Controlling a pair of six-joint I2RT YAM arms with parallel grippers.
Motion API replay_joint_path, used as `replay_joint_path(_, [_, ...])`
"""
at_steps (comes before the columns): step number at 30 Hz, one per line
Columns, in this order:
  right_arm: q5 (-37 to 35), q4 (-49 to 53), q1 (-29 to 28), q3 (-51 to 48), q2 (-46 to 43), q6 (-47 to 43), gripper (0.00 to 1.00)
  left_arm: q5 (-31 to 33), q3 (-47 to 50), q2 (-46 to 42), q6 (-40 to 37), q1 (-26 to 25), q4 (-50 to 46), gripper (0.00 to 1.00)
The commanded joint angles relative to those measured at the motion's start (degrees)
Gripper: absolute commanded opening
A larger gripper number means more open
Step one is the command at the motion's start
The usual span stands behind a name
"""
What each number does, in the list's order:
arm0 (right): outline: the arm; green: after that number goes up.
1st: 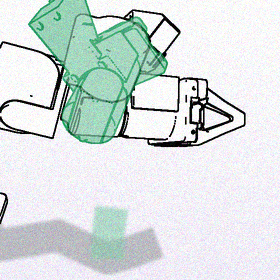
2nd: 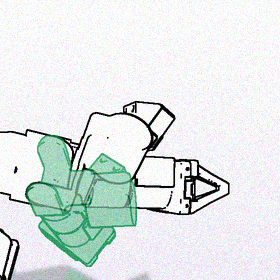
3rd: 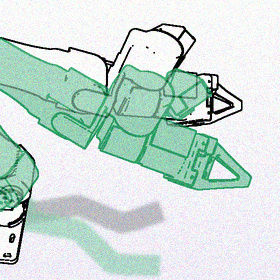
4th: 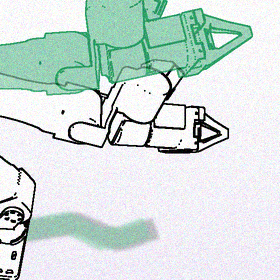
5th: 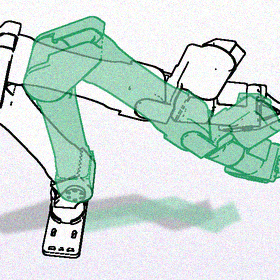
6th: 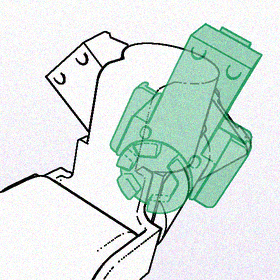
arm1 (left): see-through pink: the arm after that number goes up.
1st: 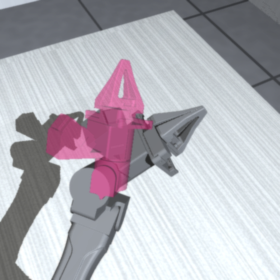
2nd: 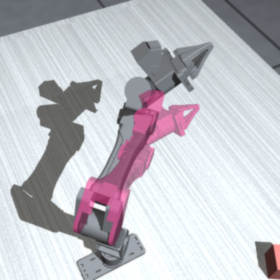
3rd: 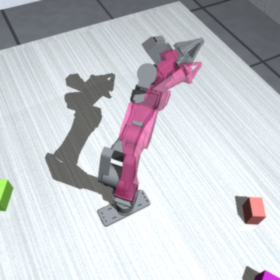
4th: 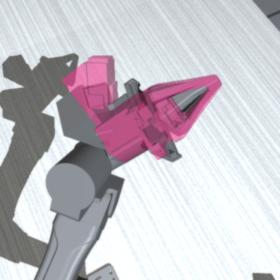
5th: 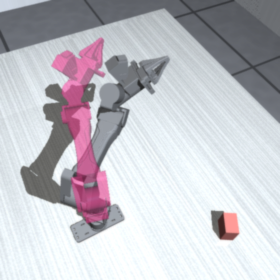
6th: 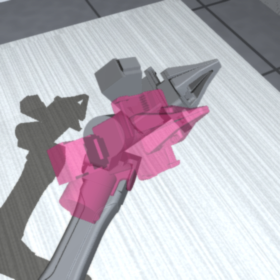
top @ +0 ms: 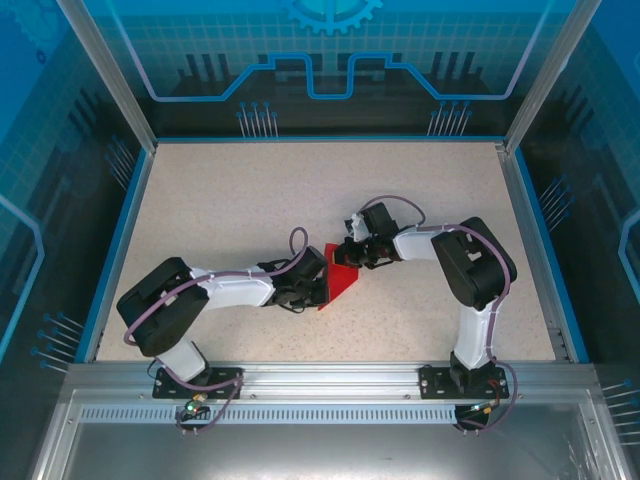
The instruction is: Fold a paper plane with a square sheet of paper (pick it up from the middle)
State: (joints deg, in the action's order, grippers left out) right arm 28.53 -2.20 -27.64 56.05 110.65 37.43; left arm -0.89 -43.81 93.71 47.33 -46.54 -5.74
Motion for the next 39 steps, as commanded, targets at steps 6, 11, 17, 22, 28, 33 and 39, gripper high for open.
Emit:
replay_joint_path(6, [-0.23, 2.37, 0.85, 0.8, 1.81, -1.0, 0.03, -2.39, -0.98, 1.47, -1.52, 1.49, -0.73, 0.06])
replay_joint_path(11, [-0.88, 3.64, 0.87, 1.41, 0.52, -1.73, 0.03, -4.92, 1.32, 1.25, -0.46, 2.81, 1.81, 0.05])
replay_joint_path(17, [-0.34, 3.68, 0.75, 0.99, -3.2, -2.14, 0.04, -6.99, 2.95, 1.08, -0.05, 4.04, 3.56, 0.03])
replay_joint_path(22, [0.12, 3.61, -0.25, -0.16, -7.06, -2.45, 0.09, -8.72, 4.33, 1.71, 0.24, 5.15, 5.62, 0.02])
replay_joint_path(28, [-0.19, 3.52, -1.92, -2.93, -9.42, -2.44, 0.11, -10.19, 5.57, 2.36, 0.58, 6.15, 7.81, 0.02])
replay_joint_path(33, [-0.38, 2.29, -3.24, -4.8, -9.0, -2.1, 0.1, -11.47, 6.68, 2.57, 1.18, 7.0, 9.49, 0.01])
replay_joint_path(39, [-0.14, 0.29, -4.61, -4.12, -5.79, -1.84, 0.1, -12.38, 7.15, 2.88, 1.77, 7.49, 10.34, 0.01])
